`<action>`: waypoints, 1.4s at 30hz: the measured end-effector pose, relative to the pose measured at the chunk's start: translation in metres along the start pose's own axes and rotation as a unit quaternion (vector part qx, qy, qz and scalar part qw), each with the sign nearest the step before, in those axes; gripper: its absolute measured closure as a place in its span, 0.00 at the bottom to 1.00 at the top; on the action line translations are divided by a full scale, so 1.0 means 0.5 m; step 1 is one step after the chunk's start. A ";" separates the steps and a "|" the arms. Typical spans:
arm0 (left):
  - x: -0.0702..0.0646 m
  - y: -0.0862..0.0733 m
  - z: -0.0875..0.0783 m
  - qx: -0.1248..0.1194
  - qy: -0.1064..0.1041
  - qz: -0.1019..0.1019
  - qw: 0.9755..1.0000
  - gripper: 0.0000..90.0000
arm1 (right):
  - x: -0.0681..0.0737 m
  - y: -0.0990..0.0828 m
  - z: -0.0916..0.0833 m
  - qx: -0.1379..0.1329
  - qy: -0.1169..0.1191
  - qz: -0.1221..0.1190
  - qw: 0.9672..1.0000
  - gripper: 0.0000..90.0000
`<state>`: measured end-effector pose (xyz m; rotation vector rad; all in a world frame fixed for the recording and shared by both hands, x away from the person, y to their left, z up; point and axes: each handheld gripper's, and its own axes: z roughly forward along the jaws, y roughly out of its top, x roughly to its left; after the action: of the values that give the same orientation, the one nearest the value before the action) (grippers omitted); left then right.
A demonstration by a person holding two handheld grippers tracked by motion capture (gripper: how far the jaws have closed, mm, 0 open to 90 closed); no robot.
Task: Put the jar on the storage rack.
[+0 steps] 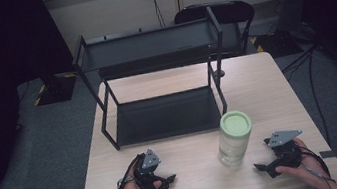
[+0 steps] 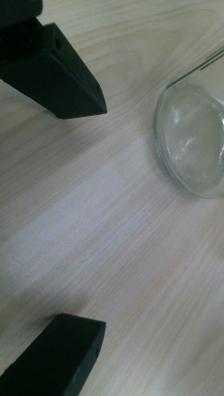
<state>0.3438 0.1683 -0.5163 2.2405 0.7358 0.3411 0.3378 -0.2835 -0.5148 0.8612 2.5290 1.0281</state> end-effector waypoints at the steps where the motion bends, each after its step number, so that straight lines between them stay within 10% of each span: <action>1: 0.000 0.000 0.000 0.000 0.000 0.000 1.000 0.00 | 0.000 0.002 0.000 0.002 0.000 -0.001 1.000 0.00; 42: 0.003 -0.001 -0.001 -0.001 -0.006 0.005 1.000 0.00 | 0.010 0.123 -0.064 -0.052 0.067 -0.022 0.996 0.02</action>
<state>0.3445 0.1698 -0.5163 2.2438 0.7178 0.3320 0.3452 -0.2626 -0.4491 0.7280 2.5630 1.2289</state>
